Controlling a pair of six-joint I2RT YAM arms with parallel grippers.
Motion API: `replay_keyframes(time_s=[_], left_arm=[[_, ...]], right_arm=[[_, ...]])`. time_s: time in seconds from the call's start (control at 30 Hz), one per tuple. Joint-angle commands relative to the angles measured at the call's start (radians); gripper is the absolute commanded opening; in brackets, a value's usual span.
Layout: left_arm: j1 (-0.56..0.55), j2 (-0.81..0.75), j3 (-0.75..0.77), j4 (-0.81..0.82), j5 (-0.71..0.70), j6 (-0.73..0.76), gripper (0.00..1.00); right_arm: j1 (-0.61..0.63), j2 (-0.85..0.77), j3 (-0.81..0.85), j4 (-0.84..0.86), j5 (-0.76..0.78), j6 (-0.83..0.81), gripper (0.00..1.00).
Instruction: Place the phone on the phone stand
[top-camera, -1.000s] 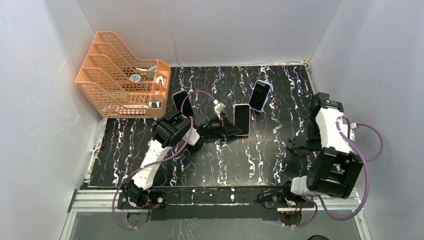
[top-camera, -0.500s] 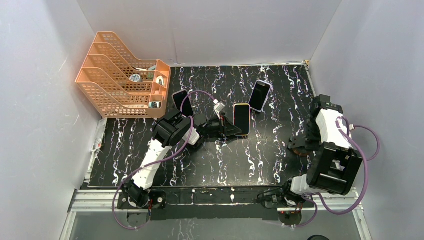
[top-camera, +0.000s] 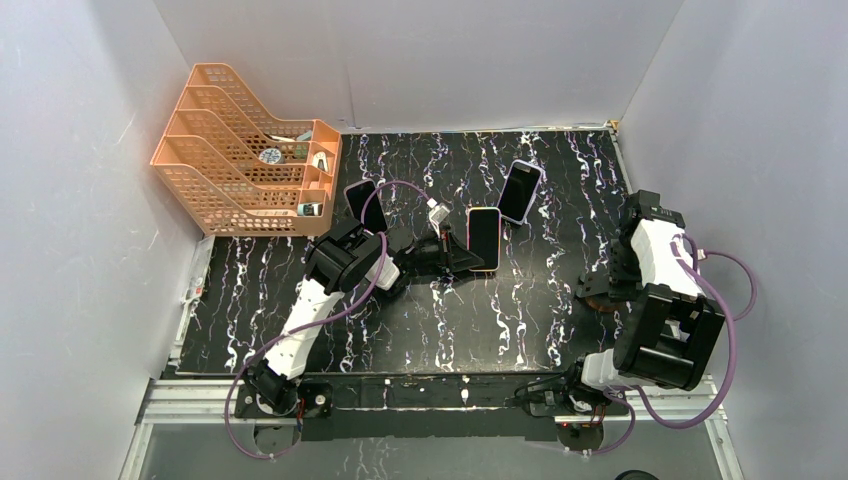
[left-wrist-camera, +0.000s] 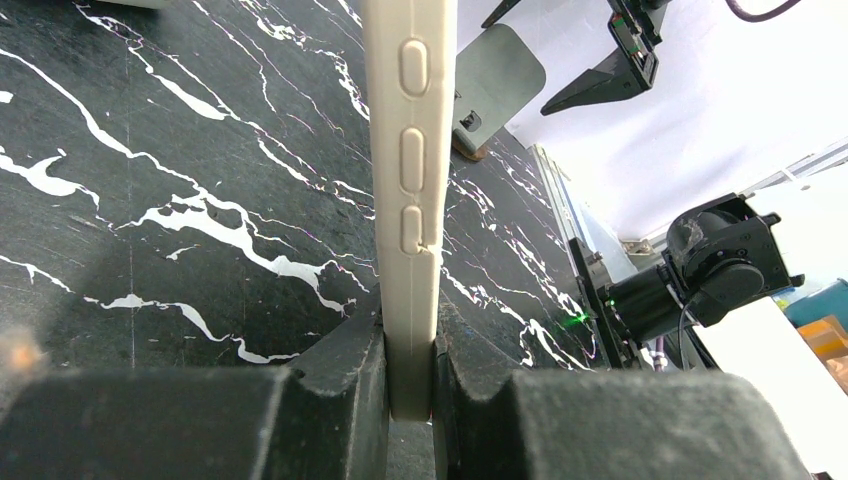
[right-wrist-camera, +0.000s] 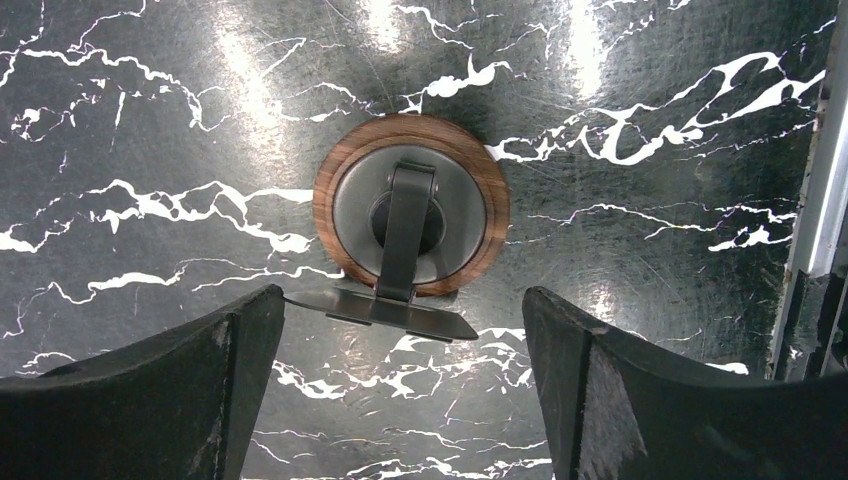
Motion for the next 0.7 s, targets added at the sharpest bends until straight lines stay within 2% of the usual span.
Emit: replay_keyframes(time_s=[0.0,0.13,0.17,0.47,0.67], left_arm=[[0.038,0.064,-0.013,0.005,-0.021,0.015,0.00],[0.038,0.067,-0.011,0.006,-0.021,0.012,0.00],[0.038,0.068,-0.011,0.007,-0.021,0.011,0.00],[0.038,0.068,-0.011,0.013,-0.022,0.007,0.00],[0.039,0.071,-0.007,0.016,-0.021,0.002,0.00]], right_arm=[[-0.005,0.002,-0.016,0.001,-0.001,0.002,0.93],[-0.005,-0.012,-0.015,0.004,0.002,-0.002,0.71],[-0.005,-0.013,-0.013,0.005,0.002,-0.003,0.68],[-0.005,-0.015,-0.013,0.008,-0.009,-0.018,0.58],[-0.003,-0.023,-0.010,0.068,-0.054,-0.094,0.54]])
